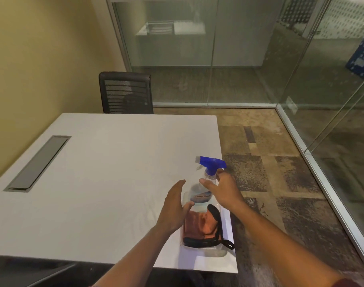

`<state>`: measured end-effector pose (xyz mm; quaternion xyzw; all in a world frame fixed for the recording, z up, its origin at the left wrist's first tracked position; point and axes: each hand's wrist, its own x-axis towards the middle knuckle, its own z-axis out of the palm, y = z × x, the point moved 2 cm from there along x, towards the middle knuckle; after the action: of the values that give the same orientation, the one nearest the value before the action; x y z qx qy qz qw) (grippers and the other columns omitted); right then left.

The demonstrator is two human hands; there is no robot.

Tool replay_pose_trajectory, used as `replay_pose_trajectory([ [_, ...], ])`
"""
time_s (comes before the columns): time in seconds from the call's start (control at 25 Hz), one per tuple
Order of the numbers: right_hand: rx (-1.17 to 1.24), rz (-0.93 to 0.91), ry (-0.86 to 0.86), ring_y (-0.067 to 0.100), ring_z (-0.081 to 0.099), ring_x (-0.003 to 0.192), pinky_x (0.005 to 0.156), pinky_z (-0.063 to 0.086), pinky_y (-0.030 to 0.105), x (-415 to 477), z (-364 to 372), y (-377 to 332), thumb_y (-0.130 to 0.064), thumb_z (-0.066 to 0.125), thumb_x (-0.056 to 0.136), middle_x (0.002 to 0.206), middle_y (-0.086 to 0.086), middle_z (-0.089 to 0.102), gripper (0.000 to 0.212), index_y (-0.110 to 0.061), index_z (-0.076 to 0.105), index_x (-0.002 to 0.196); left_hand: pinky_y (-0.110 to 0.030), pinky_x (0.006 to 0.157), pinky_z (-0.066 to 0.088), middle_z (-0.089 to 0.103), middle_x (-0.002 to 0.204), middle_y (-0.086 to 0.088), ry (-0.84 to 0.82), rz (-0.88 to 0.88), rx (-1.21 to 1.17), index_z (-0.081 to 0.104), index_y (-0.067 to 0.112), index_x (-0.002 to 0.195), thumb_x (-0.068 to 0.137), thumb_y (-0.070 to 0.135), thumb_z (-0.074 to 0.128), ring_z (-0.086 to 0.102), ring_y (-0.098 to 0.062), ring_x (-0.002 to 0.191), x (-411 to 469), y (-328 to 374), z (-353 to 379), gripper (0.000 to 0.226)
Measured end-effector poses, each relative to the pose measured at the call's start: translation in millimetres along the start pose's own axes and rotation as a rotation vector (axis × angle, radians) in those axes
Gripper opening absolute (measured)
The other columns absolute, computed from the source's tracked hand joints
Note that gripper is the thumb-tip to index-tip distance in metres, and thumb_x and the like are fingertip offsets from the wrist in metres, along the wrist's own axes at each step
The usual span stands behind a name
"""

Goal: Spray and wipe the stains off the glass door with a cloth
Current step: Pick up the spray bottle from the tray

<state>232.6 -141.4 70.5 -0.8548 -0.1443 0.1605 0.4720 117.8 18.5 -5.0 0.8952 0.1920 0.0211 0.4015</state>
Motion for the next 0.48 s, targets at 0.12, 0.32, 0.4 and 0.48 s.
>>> replay_pose_trajectory([
  [0.12, 0.103, -0.055, -0.023, 0.004, 0.064, 0.091, 0.077, 0.046, 0.019, -23, -14, -21, -0.031, 0.078, 0.095, 0.096, -0.012, 0.068, 0.031, -0.015, 0.065, 0.118, -0.032, 0.129, 0.03, 0.043, 0.17, 0.005, 0.002, 0.064, -0.064, 0.037, 0.025, 0.165, 0.099, 0.042, 0.074, 0.041, -0.015, 0.156, -10, 16, -11, 0.077],
  [0.32, 0.222, -0.097, -0.014, 0.003, 0.071, 0.087, 0.083, 0.054, 0.027, -75, -34, -40, -0.025, 0.082, 0.092, 0.092, -0.013, 0.075, 0.022, -0.025, 0.067, 0.108, -0.019, 0.101, 0.055, 0.065, 0.129, 0.022, -0.035, 0.161, -0.14, 0.051, 0.052, 0.129, 0.093, 0.035, 0.07, 0.064, 0.002, 0.119, -51, 44, -27, 0.044],
  [0.4, 0.264, -0.08, -0.011, -0.003, 0.071, 0.079, 0.08, 0.055, 0.028, -102, -42, -38, -0.022, 0.089, 0.085, 0.082, -0.019, 0.076, 0.027, -0.023, 0.071, 0.105, -0.014, 0.099, 0.054, 0.068, 0.13, 0.015, -0.093, 0.202, -0.153, 0.055, 0.043, 0.131, 0.09, 0.038, 0.068, 0.066, -0.005, 0.119, -70, 49, -27, 0.044],
  [0.48, 0.298, -0.061, -0.031, 0.002, 0.075, 0.092, 0.091, 0.061, 0.039, -129, -51, -35, -0.02, 0.095, 0.078, 0.096, -0.017, 0.08, 0.039, -0.021, 0.074, 0.111, -0.021, 0.105, 0.055, 0.068, 0.134, 0.013, -0.166, 0.216, -0.15, 0.057, 0.036, 0.136, 0.09, 0.036, 0.07, 0.067, -0.01, 0.122, -92, 51, -24, 0.048],
])
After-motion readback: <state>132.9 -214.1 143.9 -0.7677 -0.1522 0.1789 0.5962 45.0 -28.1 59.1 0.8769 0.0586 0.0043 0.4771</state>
